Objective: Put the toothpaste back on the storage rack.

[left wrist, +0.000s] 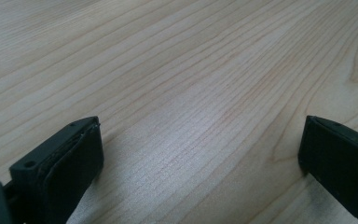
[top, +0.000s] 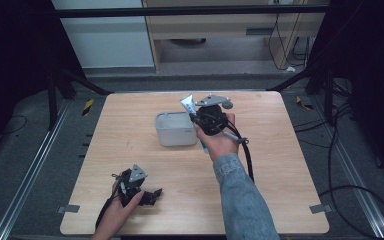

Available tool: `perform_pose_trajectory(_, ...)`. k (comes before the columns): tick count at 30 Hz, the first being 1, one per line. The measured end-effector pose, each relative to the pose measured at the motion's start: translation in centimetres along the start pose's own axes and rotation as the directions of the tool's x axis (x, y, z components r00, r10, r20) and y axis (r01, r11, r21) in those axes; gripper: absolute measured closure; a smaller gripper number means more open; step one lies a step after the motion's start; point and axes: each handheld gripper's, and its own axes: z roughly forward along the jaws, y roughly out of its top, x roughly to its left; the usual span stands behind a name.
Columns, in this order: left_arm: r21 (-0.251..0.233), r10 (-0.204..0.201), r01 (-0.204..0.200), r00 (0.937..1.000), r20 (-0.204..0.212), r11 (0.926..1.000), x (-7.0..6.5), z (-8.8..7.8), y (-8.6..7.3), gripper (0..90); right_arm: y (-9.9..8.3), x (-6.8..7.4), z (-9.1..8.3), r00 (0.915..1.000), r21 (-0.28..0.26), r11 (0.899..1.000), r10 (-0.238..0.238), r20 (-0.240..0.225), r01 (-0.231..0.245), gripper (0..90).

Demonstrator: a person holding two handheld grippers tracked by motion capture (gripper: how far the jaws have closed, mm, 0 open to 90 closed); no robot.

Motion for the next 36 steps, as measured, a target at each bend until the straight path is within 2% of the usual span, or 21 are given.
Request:
perform_pose_trajectory(3,0.000,0.000,0.000,1.0000,0.000,1.0000,0.0,0.0,0.0,0.0,0.7,0.1,0.3,1.0000,-0.014,1.000,-0.005,0.004,0.005,80.0)
perform_pose_trajectory(8,0.002,0.000,0.000,1.0000,0.000,1.0000,0.0,0.0,0.0,0.0,1.9,0.1,0.9,0.9997,-0.044,0.999,0.022,0.010,-0.021,80.0)
perform_pose_trajectory(14,0.001,0.000,0.000,1.0000,0.000,1.0000,0.0,0.0,0.0,0.0,2.9,0.0,1.4,0.9993,-0.074,0.997,0.031,0.020,-0.029,80.0)
perform_pose_trajectory(18,0.002,0.001,-0.001,1.0000,0.001,1.0000,0.0,0.0,0.0,0.0,3.7,0.0,1.7,0.9993,-0.120,0.992,0.027,0.025,-0.024,80.0)
perform_pose_trajectory(28,0.003,0.001,-0.001,1.0000,0.001,1.0000,0.0,0.0,0.0,0.0,5.5,0.2,2.4,0.9981,-0.170,0.985,0.037,0.050,-0.028,79.9)
perform_pose_trajectory(36,0.002,0.001,-0.001,1.0000,0.001,1.0000,0.0,0.0,0.0,0.0,6.3,0.1,3.3,0.9976,-0.196,0.980,0.047,0.051,-0.036,79.9)
